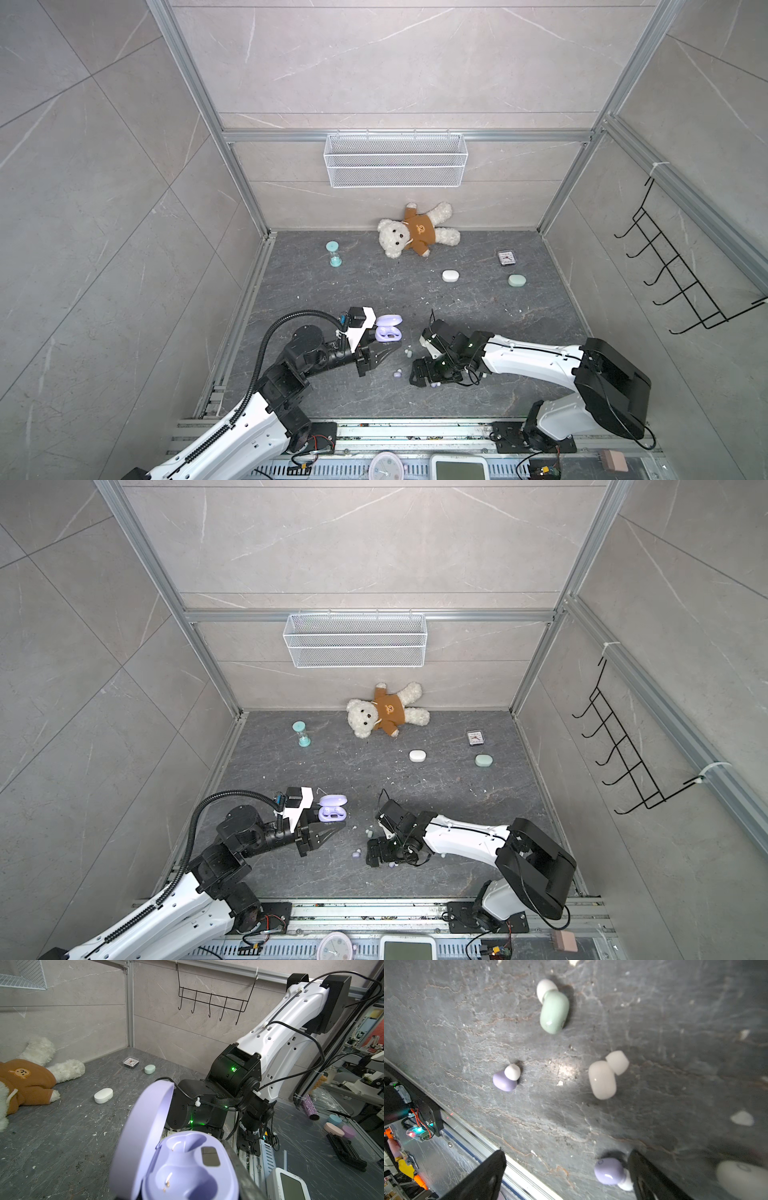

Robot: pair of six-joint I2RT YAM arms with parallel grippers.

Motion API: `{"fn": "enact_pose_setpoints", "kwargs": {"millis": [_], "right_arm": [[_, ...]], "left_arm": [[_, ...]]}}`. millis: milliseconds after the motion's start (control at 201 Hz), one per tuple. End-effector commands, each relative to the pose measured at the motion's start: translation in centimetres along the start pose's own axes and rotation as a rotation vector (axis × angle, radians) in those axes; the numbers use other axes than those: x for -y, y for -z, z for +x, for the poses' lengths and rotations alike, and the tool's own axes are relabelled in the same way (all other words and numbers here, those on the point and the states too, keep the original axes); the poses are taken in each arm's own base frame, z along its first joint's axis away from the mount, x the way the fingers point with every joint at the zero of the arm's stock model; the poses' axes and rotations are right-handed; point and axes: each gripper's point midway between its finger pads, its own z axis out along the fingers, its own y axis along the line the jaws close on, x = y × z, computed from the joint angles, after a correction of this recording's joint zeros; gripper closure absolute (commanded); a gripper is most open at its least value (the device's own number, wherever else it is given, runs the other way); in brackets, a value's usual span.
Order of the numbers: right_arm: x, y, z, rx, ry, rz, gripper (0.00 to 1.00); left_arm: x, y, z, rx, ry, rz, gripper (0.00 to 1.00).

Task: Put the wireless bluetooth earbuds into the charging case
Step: 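Move the right gripper over the scattered earbuds near the robot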

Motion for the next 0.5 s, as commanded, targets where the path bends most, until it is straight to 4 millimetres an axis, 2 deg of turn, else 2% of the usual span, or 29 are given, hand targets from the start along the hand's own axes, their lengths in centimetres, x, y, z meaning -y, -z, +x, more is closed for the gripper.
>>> {"fn": "enact_pose_setpoints", "kwargs": {"millis": [0, 194, 493], "right_arm": [[1.8, -0.2, 1.2, -0.037, -0.026, 0.083, 0.05], [1.3, -0.6, 2.0, -0.066, -0.055, 0.029, 0.06], [1.6, -0.7, 3.4, -0.096, -0.080, 0.032, 0.07]], "left_arm": [[0.5, 0.3, -2.5, 0.060, -0.035, 0.005, 0.85], [0.5, 0.4, -2.6, 0.062, -0.035, 0.006, 0.85], [0.5, 0.3, -2.6, 0.059, -0.030, 0.010, 0.86]]}}
